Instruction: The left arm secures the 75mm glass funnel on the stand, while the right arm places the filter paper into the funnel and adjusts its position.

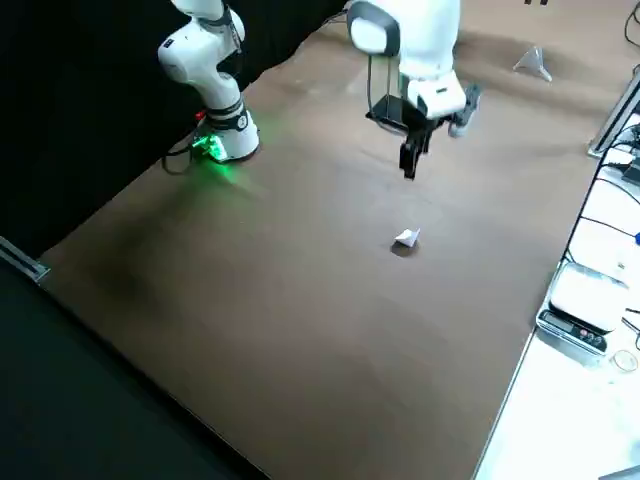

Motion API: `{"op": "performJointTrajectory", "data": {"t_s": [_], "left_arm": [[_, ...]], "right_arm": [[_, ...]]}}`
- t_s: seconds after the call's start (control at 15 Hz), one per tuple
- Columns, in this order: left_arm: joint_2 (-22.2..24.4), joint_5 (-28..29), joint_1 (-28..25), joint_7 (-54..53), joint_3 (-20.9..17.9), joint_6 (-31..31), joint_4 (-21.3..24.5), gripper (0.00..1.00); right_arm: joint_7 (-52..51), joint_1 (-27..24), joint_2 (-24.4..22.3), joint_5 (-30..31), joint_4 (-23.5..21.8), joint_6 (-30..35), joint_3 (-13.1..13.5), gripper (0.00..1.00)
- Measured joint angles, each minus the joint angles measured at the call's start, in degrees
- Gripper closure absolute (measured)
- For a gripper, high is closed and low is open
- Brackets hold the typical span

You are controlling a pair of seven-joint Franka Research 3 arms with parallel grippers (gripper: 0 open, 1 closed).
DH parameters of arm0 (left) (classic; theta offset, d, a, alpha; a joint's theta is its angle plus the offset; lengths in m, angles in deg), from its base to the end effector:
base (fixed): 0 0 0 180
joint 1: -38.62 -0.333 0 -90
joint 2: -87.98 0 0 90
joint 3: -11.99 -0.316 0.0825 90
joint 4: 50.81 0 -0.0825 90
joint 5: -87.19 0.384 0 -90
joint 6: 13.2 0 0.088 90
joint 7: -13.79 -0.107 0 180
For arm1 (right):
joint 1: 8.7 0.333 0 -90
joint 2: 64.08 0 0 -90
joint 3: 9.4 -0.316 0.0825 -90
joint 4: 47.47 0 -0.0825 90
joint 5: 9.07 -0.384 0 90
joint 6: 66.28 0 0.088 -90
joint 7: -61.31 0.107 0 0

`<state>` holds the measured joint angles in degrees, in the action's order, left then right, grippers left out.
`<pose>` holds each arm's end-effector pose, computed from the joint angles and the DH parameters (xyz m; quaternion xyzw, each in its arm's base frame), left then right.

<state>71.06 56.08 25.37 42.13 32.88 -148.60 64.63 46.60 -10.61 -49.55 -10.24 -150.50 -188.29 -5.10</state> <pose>0.6001 -0.0791 0.3245 0.8999 0.3601 -0.0503 0.2408 0.6304 -0.0646 0.4142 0.9967 0.0706 0.0385 0.0076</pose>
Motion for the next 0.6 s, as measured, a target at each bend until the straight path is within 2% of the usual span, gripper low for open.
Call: {"op": "performJointTrajectory", "data": {"t_s": [0.27,0.47,0.6], "left_arm": [[-1.2,-9.3,4.4,6.4,0.0,-16.3,4.7,0.0],[-5.4,-15.7,8.7,9.8,0.0,-29.0,5.5,0.0],[-7.6,-16.6,9.4,10.1,0.0,-31.9,5.3,0.0]], "right_arm": [[-4.7,-2.7,5.5,0.0,-1.5,-10.2,0.0,0.12],[-5.0,-3.0,9.5,0.0,-1.7,-16.1,0.0,0.12],[-5.1,-3.0,11.9,0.0,-1.7,-17.8,0.0,0.13]]}}
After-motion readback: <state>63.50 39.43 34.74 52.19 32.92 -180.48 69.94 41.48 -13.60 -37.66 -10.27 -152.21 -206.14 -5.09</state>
